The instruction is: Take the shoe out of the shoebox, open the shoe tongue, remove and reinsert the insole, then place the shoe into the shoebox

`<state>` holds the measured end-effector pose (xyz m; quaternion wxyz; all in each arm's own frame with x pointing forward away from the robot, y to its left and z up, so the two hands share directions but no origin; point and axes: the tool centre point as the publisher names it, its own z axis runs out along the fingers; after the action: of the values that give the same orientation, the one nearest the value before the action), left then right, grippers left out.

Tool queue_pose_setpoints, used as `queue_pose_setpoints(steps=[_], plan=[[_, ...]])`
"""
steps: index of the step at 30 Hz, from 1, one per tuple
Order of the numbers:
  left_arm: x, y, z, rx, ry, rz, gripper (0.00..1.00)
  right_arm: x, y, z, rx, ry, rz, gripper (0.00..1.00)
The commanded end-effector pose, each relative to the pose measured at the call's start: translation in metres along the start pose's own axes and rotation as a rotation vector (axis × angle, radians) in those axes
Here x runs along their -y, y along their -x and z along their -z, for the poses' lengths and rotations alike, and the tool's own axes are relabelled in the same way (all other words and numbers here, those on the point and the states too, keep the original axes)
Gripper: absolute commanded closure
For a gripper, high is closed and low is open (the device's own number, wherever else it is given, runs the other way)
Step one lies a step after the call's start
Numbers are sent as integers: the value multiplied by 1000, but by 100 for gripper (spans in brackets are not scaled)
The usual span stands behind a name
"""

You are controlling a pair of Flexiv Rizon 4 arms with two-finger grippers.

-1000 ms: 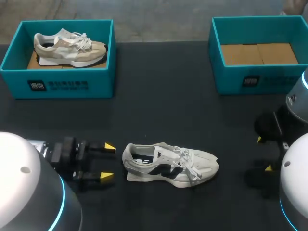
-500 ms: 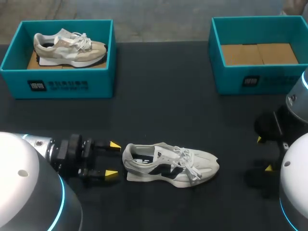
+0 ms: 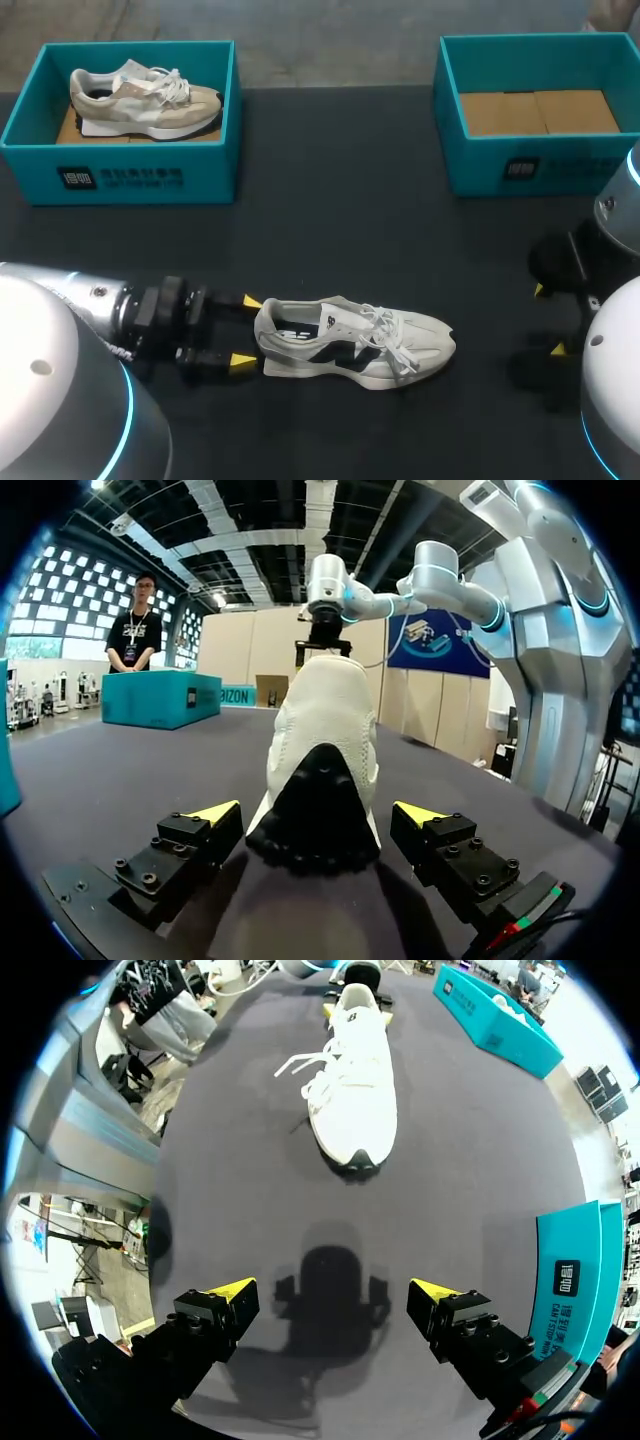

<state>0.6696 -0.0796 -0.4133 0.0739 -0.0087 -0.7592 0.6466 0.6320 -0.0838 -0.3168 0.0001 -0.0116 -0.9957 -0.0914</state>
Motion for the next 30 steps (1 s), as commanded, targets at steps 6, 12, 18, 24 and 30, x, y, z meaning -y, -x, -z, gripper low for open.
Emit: queue_pose_setpoints(steps=[6,12,18,24,30], plan=[[-2,2,-15,-29,3,11,0,0,-2,0,2,-1,-1,0],[-3,0,-22,-38,3,15,0,0,-2,0,2,-1,-1,0],[-4,1,-27,-37,1,13,0,0,-2,0,2,-1,-1,0],[-3,-2,-32,-50,-10,19,0,0,-2,0,2,-1,-1,0],[-3,-4,-39,-58,-11,17,0,0,-2,0,2,-1,-1,0]])
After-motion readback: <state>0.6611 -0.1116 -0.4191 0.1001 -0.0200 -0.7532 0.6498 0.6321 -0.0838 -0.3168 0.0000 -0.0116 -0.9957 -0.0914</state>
